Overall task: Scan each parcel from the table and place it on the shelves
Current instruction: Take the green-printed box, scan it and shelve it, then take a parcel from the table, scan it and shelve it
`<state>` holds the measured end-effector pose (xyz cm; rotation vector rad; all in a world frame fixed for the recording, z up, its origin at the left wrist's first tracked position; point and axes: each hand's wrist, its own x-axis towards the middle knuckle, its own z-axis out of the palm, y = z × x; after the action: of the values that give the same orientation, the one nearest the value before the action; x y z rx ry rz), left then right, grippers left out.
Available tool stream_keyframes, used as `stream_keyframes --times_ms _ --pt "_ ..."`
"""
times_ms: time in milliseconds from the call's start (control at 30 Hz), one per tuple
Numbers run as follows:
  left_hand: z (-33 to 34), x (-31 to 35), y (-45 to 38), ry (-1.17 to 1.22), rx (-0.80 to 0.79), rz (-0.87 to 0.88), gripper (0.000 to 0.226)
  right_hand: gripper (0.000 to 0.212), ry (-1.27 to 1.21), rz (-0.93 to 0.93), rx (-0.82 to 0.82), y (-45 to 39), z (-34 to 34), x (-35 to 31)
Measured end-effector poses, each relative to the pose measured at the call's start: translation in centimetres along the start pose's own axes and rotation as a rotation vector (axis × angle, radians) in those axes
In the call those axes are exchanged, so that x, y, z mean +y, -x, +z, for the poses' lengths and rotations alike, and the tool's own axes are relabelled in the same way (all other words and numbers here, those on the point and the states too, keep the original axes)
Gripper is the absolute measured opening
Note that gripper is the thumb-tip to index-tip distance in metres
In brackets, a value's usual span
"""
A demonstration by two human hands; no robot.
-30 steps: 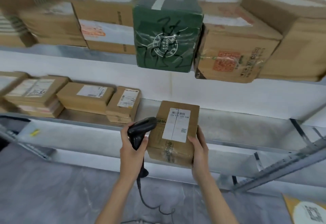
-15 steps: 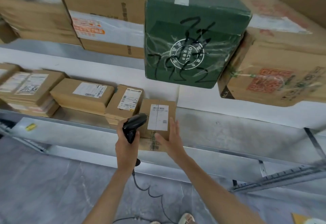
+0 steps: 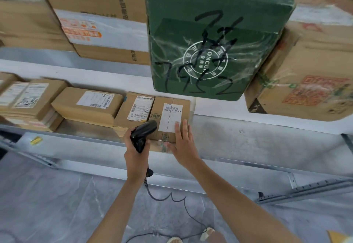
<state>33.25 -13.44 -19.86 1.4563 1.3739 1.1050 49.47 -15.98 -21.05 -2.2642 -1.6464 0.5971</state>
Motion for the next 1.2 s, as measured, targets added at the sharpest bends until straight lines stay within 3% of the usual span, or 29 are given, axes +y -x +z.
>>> stream_keyframes --times_ms 300,433,533,733,933,1200 --pt "-0.8 1.7 0.0 0.002 -0.019 0.103 0.059 0.087 0.085 0.026 0.031 -0.5 0.5 -0.4" --pt "-0.2 2.7 0.2 0.016 -0.092 0.191 0.062 0.087 -0.078 0.06 0.096 1.4 0.3 -0.3" --pt "1.8 3.2 1.1 0.021 -0.24 0.278 0.056 0.081 -0.165 0.117 0.149 3.8 0.2 0.6" --pt "8.3 4.9 4.7 0.009 -0.533 0.353 0.053 0.063 -0.144 0.401 0.319 11.5 -1.5 7.2" --pt "16.1 8.6 11.1 -0.029 -0.877 0.476 0.053 0.061 -0.132 0.709 0.449 20.1 -4.9 14.8" --pt "25.2 16.4 22.0 0.085 -1.203 0.621 0.066 0.061 -0.109 0.926 0.564 32.5 -11.1 24.2"
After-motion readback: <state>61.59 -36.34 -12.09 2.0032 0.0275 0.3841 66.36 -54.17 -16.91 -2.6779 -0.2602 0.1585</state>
